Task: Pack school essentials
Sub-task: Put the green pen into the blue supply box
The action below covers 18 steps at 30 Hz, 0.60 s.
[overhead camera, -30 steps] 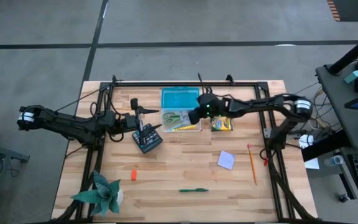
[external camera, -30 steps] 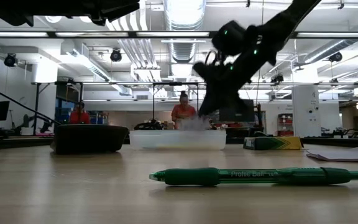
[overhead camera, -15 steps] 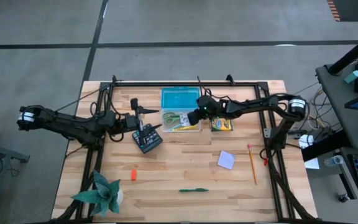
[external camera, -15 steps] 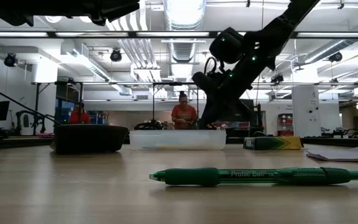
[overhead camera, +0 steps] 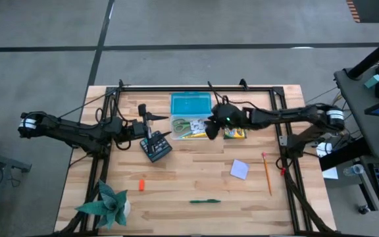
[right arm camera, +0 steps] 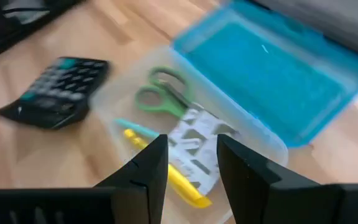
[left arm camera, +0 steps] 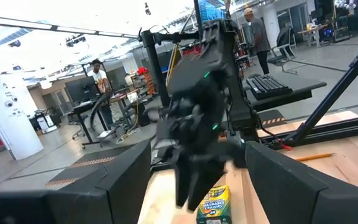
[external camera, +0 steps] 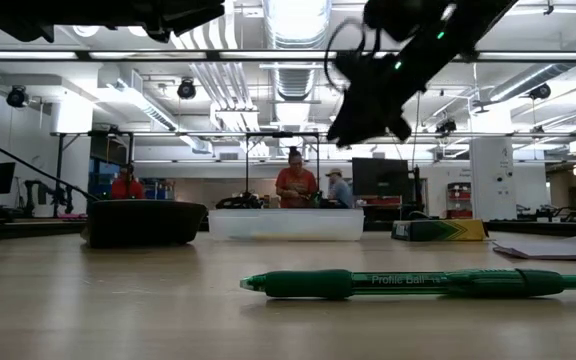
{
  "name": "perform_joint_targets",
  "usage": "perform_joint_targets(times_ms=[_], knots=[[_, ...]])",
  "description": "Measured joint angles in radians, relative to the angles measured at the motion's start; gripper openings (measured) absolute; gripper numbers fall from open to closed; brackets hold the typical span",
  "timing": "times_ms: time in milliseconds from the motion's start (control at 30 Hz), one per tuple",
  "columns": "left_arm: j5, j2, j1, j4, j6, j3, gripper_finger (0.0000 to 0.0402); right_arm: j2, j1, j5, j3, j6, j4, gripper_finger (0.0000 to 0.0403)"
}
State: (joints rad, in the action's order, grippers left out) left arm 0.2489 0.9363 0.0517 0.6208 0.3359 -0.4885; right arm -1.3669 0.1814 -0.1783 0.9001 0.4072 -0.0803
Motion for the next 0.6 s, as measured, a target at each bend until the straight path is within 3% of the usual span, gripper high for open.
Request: perform_joint_targets(times_ms=[300, 600], knots=[[0.0, 0.0, 0.0, 0.0, -0.137, 0.0, 0.0244, 0.206, -0.217, -0.059, -0.165, -0.211, 0.044, 0.0111], [-0.029, 0.058, 0.03, -0.006, -0.399, -0.012, 0.0244, 0.347, -0.254, -0.06, -0.292, -0.451, 0.306, 0.0096]])
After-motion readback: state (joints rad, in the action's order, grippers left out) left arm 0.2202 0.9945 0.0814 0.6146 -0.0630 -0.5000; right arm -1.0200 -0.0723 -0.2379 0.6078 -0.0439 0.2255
